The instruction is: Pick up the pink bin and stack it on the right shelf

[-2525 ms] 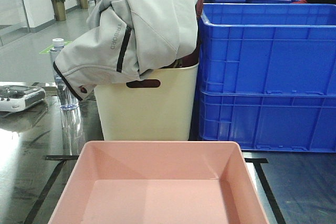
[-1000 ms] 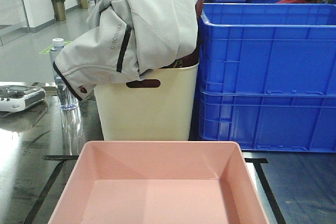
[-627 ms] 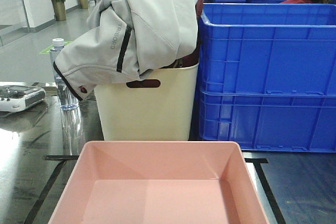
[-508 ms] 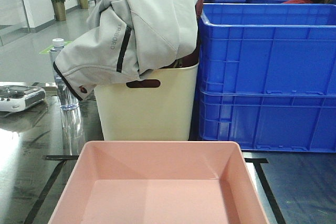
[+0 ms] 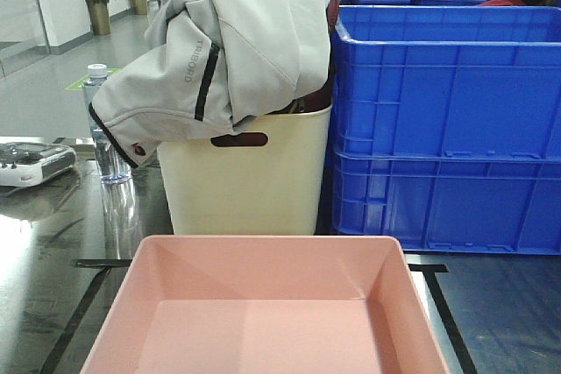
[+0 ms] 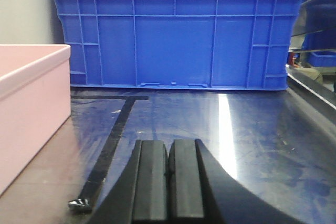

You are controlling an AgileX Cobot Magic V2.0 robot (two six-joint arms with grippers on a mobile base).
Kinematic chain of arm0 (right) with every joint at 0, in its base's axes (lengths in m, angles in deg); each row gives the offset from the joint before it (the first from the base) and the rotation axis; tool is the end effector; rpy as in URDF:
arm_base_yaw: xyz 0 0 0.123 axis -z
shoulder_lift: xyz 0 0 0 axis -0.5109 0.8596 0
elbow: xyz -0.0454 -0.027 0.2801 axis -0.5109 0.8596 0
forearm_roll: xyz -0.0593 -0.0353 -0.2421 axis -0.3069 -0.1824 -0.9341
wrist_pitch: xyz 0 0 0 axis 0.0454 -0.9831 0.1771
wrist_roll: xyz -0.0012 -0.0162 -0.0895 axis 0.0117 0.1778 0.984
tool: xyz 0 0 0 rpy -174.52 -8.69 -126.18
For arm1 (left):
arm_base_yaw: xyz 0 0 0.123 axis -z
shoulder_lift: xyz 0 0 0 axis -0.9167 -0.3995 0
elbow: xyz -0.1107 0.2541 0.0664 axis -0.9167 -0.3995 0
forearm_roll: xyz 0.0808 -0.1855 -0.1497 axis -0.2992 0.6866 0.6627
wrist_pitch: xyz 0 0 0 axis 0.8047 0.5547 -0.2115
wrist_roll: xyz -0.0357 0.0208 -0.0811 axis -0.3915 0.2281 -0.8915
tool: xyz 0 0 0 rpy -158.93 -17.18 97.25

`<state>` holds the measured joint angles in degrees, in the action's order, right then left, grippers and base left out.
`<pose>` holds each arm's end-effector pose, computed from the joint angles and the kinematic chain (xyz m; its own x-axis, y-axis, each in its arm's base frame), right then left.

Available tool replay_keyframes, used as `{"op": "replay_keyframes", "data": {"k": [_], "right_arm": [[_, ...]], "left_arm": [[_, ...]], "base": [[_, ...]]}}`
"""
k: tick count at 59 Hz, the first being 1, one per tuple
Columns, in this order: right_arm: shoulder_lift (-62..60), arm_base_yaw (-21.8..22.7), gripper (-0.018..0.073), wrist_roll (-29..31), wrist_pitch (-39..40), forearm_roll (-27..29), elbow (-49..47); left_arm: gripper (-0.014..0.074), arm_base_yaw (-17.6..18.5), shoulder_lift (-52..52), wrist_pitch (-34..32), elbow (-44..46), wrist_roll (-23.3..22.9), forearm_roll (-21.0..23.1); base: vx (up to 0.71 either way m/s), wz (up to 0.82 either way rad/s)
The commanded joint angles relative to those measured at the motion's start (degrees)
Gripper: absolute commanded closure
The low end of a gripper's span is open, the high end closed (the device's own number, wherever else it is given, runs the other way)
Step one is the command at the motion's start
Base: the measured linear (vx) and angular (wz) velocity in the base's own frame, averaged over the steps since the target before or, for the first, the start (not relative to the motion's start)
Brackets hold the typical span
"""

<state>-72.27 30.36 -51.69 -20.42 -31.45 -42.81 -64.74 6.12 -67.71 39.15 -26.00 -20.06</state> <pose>0.0566 0.0001 0.1995 0.0170 -0.0299 -0.9994 -0.0042 0.9995 -0.0299 0.0571 -0.0014 0.1977 -0.0009 -0.0151 -0.9999 0.0256 0.9996 -0.0151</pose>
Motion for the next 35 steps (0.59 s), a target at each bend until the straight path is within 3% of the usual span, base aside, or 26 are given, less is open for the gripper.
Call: {"op": "replay_keyframes", "data": {"k": [1,35], "right_arm": [[-0.77,0.36,0.0568,0.31,4.82,-1.86,0.29],[-0.65,0.36,0.0568,0.00,7.39,-1.82,0.29]], "left_arm": [[0.0602,-0.07,1.16,-4.85,-0.78,-0.31,0.14],[0.0602,-0.07,1.16,-4.85,-0.78,-0.31,0.14]], "base": [[0.00,0.00],[0.00,0.00]]}}
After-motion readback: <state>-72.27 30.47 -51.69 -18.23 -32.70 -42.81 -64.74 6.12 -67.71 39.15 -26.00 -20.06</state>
